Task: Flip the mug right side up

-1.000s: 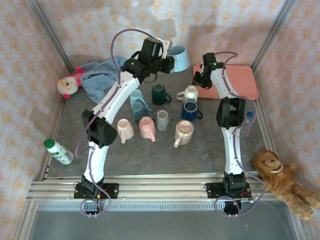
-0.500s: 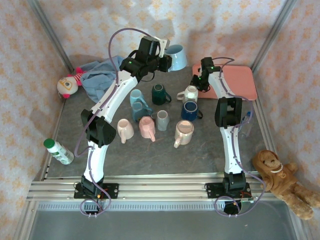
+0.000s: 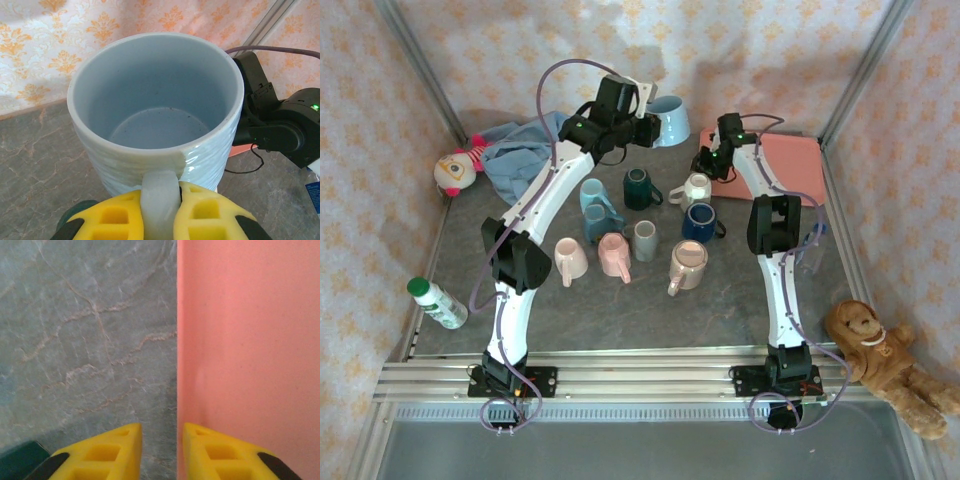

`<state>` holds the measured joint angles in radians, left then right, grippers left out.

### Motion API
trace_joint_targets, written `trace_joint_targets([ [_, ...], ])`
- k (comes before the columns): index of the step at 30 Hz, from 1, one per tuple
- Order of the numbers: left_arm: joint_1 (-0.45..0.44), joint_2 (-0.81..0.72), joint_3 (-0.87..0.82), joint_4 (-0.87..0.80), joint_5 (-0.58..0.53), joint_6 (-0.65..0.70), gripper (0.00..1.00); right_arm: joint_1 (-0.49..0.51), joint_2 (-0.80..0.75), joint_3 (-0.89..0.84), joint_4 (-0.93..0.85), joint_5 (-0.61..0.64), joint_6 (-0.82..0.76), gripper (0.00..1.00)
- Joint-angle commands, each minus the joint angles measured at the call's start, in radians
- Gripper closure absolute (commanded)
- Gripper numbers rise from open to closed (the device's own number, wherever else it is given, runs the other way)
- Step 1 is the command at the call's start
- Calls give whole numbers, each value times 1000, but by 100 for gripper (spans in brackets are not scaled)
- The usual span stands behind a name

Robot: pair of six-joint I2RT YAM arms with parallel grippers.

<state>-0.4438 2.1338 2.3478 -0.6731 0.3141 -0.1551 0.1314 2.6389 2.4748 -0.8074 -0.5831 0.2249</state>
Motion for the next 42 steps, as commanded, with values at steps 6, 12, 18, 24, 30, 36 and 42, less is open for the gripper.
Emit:
trace_joint_targets([
  [6, -21, 23, 90, 153, -14, 72, 100, -72, -196, 0, -16, 138, 64, 62],
  [12, -69, 117, 158, 218, -68, 126, 100, -117, -313, -126, -41, 191, 64, 61],
  [18, -107, 210, 178, 350, -145, 129, 100, -168, -433, -264, -54, 187, 91, 59],
  [24, -111, 315, 210, 467, -180, 123, 100, -201, -551, -438, -12, 135, 91, 58],
  [30, -113, 426, 299, 537, -181, 123, 100, -222, -629, -570, 34, 96, 98, 58],
  [36, -117, 495, 310, 640, -157, 123, 100, -223, -669, -630, 47, 93, 91, 58],
  [42, -119, 543, 309, 686, -100, 128, 100, -231, -688, -672, 51, 95, 85, 58],
])
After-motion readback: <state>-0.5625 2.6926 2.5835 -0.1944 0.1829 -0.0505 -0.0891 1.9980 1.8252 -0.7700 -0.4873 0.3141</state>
